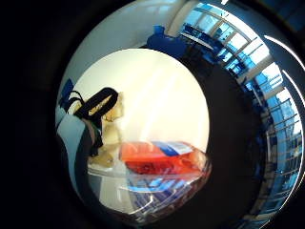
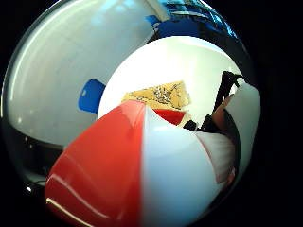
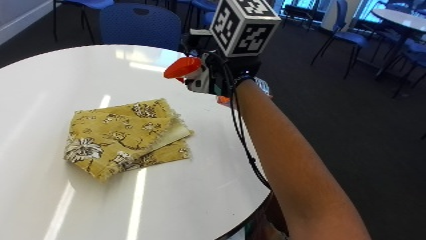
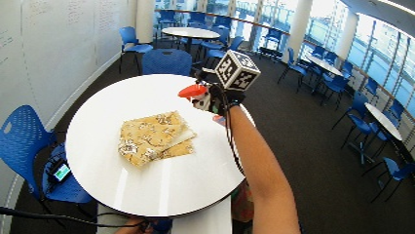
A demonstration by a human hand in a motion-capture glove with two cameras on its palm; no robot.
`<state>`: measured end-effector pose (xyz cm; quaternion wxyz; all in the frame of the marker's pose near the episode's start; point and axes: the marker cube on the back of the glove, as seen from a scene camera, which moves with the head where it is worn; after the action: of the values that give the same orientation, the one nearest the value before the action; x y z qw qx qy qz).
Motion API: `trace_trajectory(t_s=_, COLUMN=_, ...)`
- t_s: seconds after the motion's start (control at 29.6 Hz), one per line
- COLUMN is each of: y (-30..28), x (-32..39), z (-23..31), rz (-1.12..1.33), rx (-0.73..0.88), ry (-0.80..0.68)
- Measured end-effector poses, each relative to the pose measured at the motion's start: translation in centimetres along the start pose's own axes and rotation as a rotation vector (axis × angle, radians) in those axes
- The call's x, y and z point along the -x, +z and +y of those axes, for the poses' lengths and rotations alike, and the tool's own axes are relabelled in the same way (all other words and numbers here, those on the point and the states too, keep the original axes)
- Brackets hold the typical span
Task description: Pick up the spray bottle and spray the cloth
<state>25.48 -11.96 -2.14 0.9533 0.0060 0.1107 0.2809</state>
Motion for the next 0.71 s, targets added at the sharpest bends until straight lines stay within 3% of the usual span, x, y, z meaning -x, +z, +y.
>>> trace_trajectory(t_s=0.71, y=1.2, x=7.6, z=-1.4, rz=0.820, rx=0.045, ry=-0.304)
